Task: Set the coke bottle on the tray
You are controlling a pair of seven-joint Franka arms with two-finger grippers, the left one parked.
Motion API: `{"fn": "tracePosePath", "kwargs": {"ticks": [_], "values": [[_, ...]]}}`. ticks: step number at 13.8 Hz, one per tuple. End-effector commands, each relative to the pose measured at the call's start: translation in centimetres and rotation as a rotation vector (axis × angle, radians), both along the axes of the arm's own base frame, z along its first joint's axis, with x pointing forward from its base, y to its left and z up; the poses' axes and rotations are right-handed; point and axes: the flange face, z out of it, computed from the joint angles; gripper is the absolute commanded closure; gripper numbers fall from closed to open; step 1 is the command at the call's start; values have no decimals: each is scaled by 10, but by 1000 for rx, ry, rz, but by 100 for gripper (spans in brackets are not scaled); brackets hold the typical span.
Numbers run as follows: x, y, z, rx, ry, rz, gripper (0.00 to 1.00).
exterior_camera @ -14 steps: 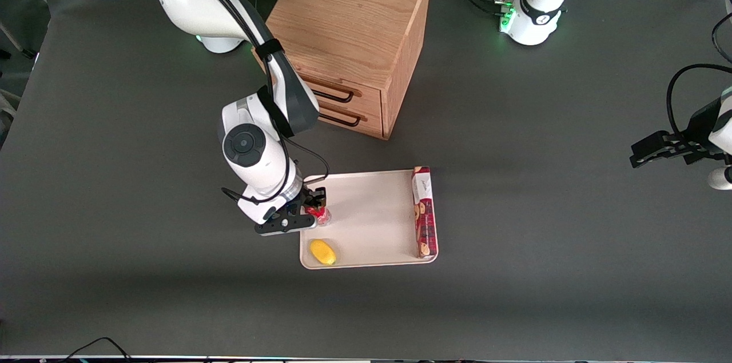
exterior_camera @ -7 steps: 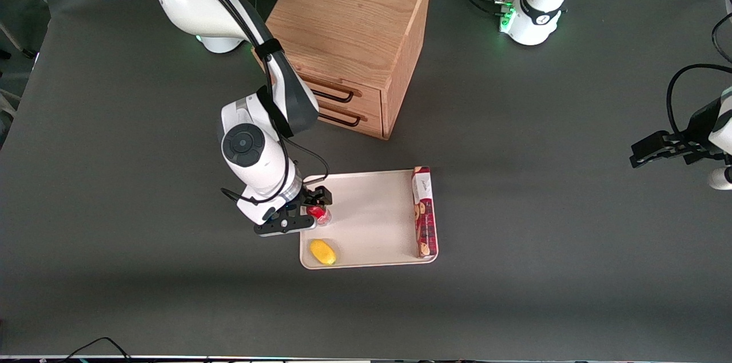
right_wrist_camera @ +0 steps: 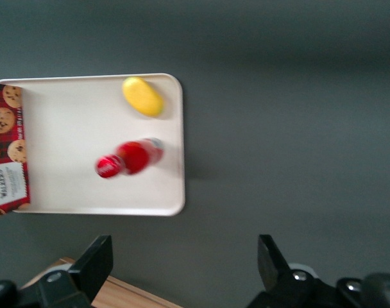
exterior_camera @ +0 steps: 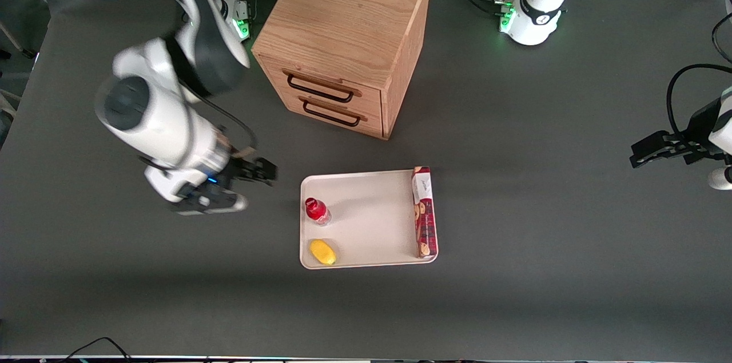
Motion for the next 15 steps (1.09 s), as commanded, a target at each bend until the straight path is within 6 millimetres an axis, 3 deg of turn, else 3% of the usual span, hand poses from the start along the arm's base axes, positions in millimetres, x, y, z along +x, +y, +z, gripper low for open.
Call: {"fn": "tracePosePath", "kwargs": {"ticks": [1,3,6,8,11,15], "values": [[-65,-67,11,17,31,-27,0],[-77,-113,15,3,33,-88,0],[-72,-194,16,-26,37,-32,0],[-69,-242,32,-18,14,-98,0],[-67,-253,57,-42,12,-112,0],[-43,-248,52,-76,10,-101,0]]}}
